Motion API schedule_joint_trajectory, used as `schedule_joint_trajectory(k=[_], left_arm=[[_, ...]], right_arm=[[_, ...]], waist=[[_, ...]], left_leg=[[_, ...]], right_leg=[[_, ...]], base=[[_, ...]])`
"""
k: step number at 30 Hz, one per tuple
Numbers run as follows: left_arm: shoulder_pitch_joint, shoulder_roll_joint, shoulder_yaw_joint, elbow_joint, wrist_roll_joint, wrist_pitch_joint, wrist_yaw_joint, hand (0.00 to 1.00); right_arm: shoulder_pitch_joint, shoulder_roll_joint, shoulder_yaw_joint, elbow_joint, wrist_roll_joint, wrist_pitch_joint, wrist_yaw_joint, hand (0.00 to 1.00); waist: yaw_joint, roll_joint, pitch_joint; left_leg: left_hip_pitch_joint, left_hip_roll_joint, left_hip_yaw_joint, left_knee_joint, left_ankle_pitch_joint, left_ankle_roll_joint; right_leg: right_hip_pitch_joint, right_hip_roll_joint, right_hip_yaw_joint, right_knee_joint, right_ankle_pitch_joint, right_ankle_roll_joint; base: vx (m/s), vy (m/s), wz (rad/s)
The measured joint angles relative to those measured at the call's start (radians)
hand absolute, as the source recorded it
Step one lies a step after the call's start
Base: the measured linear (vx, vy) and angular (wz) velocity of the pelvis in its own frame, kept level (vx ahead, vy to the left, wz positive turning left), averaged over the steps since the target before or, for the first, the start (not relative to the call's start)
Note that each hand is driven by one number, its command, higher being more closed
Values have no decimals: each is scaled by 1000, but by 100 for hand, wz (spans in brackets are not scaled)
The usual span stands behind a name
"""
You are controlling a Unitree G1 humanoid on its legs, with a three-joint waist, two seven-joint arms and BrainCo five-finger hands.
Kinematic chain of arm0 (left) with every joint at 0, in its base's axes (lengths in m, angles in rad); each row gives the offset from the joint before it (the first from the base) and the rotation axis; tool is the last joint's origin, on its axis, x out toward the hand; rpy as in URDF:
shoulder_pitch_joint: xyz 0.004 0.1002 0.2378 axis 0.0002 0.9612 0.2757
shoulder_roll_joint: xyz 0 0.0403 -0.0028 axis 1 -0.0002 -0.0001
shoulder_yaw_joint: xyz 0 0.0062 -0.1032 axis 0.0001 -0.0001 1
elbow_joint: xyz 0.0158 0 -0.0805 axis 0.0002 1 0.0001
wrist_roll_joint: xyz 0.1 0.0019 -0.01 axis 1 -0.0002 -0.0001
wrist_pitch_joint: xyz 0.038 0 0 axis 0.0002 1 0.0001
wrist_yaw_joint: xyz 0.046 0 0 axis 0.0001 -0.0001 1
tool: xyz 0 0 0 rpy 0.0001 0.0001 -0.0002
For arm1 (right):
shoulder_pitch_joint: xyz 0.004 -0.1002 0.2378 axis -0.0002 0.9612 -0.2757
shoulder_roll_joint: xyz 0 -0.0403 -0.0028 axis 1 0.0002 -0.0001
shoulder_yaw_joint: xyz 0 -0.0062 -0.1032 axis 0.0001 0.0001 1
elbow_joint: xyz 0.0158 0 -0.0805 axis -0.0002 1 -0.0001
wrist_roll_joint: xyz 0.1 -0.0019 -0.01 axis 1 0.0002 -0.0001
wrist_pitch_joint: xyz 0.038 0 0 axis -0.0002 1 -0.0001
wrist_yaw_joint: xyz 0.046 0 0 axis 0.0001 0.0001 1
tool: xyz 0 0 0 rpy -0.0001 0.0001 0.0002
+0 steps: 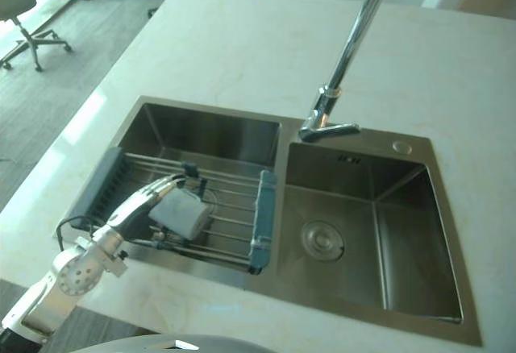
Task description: Walk over to the sink, pick up the cup, carry it to the dishwasher, place the cup inside the dishwasher, then close the dishwasher door
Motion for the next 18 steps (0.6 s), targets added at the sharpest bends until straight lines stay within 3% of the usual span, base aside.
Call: schedule_joint_trajectory(k=[5, 13, 18], left_arm=[[-16, -2, -46, 12, 62, -1, 19, 0], [-22, 1, -82, 48, 166, -22, 161, 0], [-32, 0, -102, 65, 210, -24, 174, 0]], right_arm=[[-1, -4, 6, -1, 13, -1, 0, 0], [-5, -8, 39, 17, 34, 0, -1, 0], [-7, -13, 48, 19, 32, 0, -3, 0]], waist=[[-3, -1, -1], [-12, -2, -3], [-11, 1, -15]], left_leg=[[0, -5, 4, 0, 3, 5], [3, -3, 7, 0, 2, 6], [7, 1, 18, 0, -6, 0]], right_leg=[[-2, -5, 3, 0, 0, 1], [-3, -6, 11, 4, 0, 1], [-5, -6, 24, 5, 0, 1]], base=[[0, -37, -2], [-20, -27, -1], [-33, -24, -7]])
